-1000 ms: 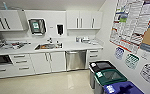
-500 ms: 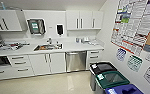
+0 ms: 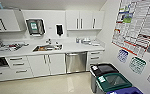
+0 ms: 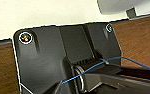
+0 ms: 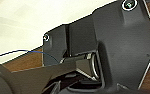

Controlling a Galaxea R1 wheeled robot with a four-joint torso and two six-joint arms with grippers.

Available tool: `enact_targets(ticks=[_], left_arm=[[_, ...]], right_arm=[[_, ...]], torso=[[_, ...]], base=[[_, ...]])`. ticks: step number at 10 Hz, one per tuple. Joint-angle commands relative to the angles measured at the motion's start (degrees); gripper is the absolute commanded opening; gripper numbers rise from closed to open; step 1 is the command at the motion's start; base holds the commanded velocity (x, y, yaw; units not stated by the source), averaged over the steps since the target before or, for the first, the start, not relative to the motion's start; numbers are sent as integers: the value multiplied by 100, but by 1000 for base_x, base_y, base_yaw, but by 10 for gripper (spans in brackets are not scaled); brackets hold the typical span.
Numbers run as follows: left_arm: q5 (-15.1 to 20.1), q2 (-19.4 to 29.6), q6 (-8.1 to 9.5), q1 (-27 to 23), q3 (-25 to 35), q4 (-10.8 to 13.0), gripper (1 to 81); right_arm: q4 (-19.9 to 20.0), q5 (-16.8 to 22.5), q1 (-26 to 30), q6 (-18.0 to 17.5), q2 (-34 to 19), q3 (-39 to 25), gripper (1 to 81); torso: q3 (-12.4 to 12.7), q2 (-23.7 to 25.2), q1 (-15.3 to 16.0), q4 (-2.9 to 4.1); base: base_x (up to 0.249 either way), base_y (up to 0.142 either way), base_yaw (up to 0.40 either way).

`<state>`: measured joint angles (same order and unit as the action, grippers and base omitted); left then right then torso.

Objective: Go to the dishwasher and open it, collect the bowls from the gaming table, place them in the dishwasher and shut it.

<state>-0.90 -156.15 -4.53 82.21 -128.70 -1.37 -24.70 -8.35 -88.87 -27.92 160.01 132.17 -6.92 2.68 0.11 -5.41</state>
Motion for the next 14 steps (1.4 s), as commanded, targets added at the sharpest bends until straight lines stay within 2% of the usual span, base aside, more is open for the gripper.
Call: enact_targets(ticks=[1, 14], left_arm=[[327, 92, -12, -271, 73, -66, 811], [328, 101, -12, -271, 73, -66, 811]], right_arm=[[-79, 237, 207, 23, -72, -61, 811], [-88, 246, 207, 23, -72, -61, 811]], torso=[[0, 0, 0, 0], [-2, -2, -6, 0]], base=[[103, 0, 0], [106, 0, 0]])
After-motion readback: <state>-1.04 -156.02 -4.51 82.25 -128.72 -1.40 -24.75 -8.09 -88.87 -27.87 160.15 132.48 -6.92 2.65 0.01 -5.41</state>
